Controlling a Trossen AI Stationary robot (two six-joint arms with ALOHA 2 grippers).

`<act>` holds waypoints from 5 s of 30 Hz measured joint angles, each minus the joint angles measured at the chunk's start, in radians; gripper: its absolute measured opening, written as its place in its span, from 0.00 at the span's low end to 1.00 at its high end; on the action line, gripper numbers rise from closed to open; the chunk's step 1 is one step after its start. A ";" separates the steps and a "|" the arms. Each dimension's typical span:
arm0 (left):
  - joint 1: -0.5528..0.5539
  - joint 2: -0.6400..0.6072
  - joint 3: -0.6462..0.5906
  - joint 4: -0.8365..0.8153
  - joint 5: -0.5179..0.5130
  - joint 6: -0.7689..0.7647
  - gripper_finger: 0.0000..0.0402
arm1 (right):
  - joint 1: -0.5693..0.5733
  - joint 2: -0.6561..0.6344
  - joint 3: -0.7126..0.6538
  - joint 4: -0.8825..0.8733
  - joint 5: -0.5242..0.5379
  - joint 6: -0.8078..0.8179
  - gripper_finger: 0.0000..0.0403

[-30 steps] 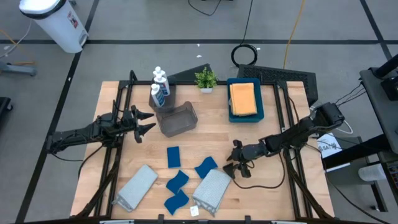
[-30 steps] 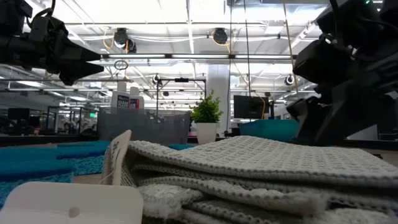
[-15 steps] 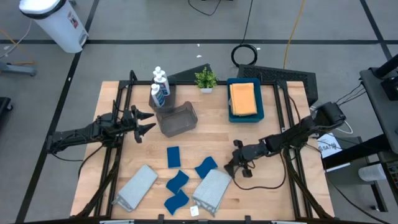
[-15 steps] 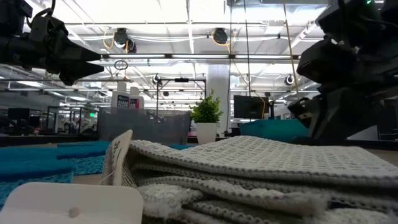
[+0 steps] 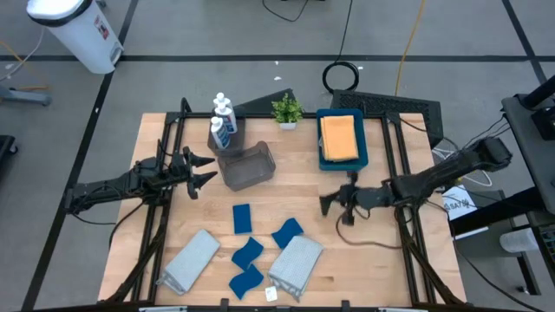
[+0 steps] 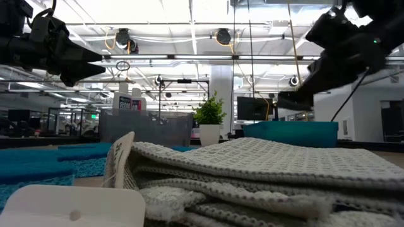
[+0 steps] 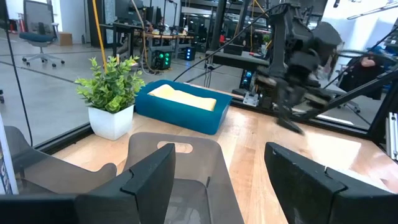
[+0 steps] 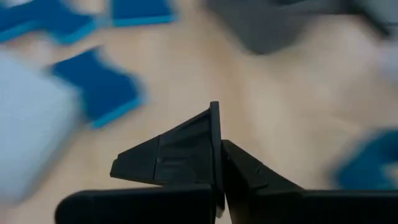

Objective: Pick & Place Kitchen Items
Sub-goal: Put the gray towel into the blue bin

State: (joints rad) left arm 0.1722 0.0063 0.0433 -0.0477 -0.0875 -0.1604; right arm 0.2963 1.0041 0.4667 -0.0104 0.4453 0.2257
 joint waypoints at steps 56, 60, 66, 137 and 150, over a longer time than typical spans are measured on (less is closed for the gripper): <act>0.000 0.000 0.000 0.000 0.000 0.000 0.62 | -1.357 -0.274 -0.253 -0.113 0.381 -0.118 0.46; 0.000 0.000 0.000 0.000 0.000 0.000 0.62 | -1.272 -0.328 -0.222 -0.076 0.188 -0.135 0.52; 0.000 0.000 0.000 0.000 0.000 0.000 0.62 | -1.040 -0.353 -0.202 0.107 -0.218 -0.105 0.51; 0.000 0.000 0.000 0.000 0.001 0.000 0.62 | -0.057 0.563 0.406 0.124 -0.261 0.026 0.56; 0.000 0.000 0.000 0.000 0.000 0.000 0.62 | 0.079 0.527 0.317 0.117 -0.478 0.377 0.55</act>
State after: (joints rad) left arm 0.1725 0.0063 0.0433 -0.0479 -0.0873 -0.1606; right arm 0.3752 1.5307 0.7837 0.1066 -0.0324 0.6027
